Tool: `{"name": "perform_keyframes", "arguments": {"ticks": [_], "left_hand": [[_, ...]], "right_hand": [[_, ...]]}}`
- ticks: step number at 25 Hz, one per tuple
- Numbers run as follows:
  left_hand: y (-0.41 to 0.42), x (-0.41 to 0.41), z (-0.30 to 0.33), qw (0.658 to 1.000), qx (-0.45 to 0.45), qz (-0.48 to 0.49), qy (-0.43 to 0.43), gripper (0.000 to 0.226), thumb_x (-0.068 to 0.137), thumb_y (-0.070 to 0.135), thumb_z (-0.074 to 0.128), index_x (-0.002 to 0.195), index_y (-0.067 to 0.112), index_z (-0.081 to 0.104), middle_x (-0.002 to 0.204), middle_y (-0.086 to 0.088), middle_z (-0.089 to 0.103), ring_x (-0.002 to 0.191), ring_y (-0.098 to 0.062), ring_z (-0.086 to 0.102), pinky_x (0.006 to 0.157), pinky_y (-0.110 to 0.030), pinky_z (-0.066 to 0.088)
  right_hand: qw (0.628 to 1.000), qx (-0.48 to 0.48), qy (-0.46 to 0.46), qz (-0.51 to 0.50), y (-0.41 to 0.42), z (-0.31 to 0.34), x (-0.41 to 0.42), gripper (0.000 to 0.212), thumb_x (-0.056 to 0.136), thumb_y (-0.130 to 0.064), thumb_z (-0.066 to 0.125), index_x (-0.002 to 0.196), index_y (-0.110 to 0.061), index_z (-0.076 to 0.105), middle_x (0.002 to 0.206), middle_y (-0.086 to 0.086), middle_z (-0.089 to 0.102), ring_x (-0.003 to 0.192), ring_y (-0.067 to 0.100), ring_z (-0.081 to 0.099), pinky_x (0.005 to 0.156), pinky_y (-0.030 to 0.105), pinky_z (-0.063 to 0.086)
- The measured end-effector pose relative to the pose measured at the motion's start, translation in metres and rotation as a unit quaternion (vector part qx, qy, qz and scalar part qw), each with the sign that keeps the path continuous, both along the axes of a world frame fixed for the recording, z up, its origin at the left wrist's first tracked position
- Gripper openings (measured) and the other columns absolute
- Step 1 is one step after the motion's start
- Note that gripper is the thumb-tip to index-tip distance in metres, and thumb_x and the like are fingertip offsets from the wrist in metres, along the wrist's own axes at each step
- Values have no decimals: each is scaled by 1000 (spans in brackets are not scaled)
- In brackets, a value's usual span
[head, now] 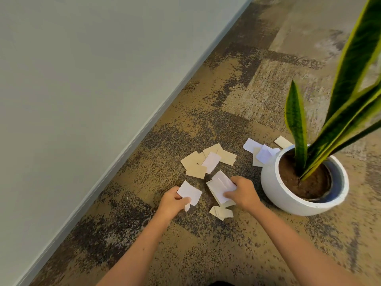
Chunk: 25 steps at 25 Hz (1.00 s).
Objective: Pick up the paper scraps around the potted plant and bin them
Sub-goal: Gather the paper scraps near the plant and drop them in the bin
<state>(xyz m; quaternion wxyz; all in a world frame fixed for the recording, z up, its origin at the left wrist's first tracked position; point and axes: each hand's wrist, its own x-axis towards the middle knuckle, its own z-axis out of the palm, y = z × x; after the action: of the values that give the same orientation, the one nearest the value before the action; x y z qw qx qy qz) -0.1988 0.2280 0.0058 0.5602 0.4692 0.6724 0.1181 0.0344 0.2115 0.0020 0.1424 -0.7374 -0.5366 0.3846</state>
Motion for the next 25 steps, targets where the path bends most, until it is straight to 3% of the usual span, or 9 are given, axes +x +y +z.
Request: {"name": "perform_keyframes", "arguments": {"ticks": [3,5,9,12,14,16,20,23,25], "left_hand": [[-3,25,32,989,1,37,-142,18,86,7,67,99,19,62,107,-14,69,98,-26,66,83,-32,55],[-5,44,51,978,5,41,-203,23,84,5,68,102,19,63,107,-10,71,97,-21,68,78,-25,58],[-17,75,80,971,24,23,-236,20,83,3,69,97,16,64,101,-11,71,89,-19,70,80,-31,60],[-26,88,95,976,54,21,-209,19,81,3,70,95,15,65,104,-15,71,97,-29,69,87,-45,57],[-31,94,102,983,96,24,-155,19,79,6,72,96,10,66,101,-18,71,98,-36,67,87,-53,54],[-36,99,111,984,143,18,-104,18,79,11,73,96,10,67,95,-14,71,87,-30,68,83,-48,56],[-35,102,120,979,196,-20,-58,17,80,19,71,94,10,67,90,-9,71,74,-18,63,65,-32,50],[-31,98,111,981,166,-37,-95,16,82,9,69,98,10,65,94,-10,71,83,-23,69,77,-39,55],[-29,93,99,981,128,-35,-143,22,81,0,66,95,17,64,94,-5,67,83,-17,70,79,-37,57]], "right_hand": [[994,12,83,-76,-11,25,12,25,70,-14,77,82,-18,56,78,-3,54,75,17,51,53,21,32],[978,15,169,-124,-17,41,15,37,69,-10,79,97,-21,58,93,-6,57,84,14,54,61,24,41],[910,10,374,-176,-29,73,11,46,73,4,72,107,-24,60,109,-1,62,95,20,61,78,41,54],[857,-16,481,-185,-35,93,12,33,80,10,61,106,-8,66,95,10,71,80,25,65,70,38,53],[843,-25,508,-175,-39,104,14,21,87,4,55,96,-8,70,79,7,72,69,20,65,58,29,54],[840,-14,520,-155,-43,112,15,16,91,-9,57,85,-9,72,75,7,70,69,21,63,61,30,53],[870,30,469,-151,-42,113,13,28,82,-4,68,107,5,65,96,21,68,81,29,64,74,37,52],[881,37,438,-175,-36,101,12,32,79,3,70,110,7,64,98,23,68,84,30,64,76,39,53],[886,29,425,-182,-35,90,9,32,77,6,70,109,6,65,93,16,70,78,25,65,69,32,56]]}}
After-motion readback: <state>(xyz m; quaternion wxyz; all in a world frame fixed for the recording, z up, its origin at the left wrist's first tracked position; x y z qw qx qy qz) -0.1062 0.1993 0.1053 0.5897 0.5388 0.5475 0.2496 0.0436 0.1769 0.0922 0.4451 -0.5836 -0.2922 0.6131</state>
